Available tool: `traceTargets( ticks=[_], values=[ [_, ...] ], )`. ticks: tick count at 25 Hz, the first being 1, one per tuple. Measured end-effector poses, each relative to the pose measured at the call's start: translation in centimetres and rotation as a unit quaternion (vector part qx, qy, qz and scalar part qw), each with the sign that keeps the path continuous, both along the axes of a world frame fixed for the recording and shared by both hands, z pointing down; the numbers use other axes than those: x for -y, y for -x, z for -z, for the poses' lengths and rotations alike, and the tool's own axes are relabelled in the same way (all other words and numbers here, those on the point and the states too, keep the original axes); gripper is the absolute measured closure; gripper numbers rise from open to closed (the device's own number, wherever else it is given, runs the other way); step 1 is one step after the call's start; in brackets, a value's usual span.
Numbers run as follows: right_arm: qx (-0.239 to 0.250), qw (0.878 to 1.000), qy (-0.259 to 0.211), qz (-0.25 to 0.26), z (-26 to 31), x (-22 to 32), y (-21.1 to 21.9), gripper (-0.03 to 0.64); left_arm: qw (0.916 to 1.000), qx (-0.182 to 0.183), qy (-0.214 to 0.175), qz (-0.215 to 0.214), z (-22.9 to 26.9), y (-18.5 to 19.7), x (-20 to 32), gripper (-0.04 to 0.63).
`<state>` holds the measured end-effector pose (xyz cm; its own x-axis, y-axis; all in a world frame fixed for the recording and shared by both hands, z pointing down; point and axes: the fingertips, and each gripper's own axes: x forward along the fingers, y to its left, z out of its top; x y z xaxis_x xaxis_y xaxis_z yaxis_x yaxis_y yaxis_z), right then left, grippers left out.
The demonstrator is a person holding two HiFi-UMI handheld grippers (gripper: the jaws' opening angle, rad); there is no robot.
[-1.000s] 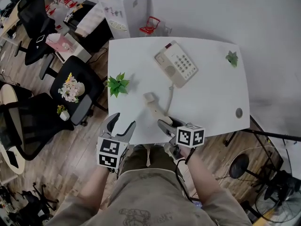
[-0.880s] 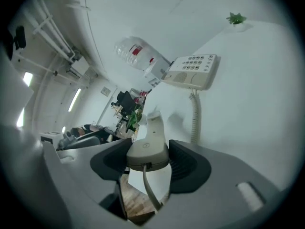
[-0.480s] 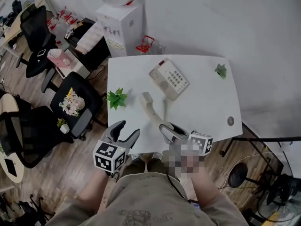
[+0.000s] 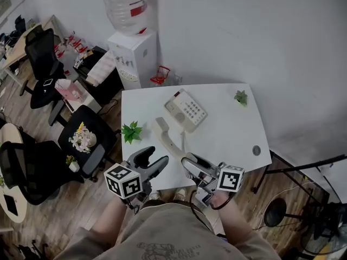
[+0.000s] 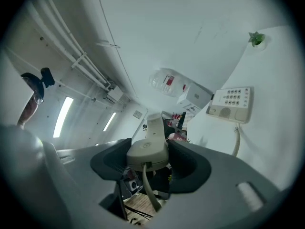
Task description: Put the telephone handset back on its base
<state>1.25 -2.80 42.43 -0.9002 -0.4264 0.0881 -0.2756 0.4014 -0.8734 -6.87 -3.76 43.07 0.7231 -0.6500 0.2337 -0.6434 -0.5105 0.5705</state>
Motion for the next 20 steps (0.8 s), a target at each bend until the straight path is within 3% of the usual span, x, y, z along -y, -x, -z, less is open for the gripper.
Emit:
traceTargets(
  ticks=[5, 12, 15, 20],
  values=[
    [0.059, 0.998, -0.019, 0.007, 2.4, -0.3, -1.3, 0.342, 0.9921, -0.121, -0.015, -0.03, 3.2, -1.8, 0.8, 0.311],
    [0.095, 0.993, -0.055, 0.052, 4.9, -1.9, -1.4, 0.341, 0.9656, -0.238, -0.041, -0.096, 7.3, -3.7, 0.0, 0.271],
    [0.113, 0.988, -0.07, 0.077, 5.6, -2.9, -0.9, 0.339, 0.9573, -0.259, -0.061, -0.112, 8.6, -4.3, -0.4, 0.273],
    [0.149, 0.982, -0.072, 0.091, 6.3, -3.7, -0.4, 0.339, 0.9544, -0.258, -0.104, -0.11, 10.3, -4.4, -1.0, 0.328]
  ],
)
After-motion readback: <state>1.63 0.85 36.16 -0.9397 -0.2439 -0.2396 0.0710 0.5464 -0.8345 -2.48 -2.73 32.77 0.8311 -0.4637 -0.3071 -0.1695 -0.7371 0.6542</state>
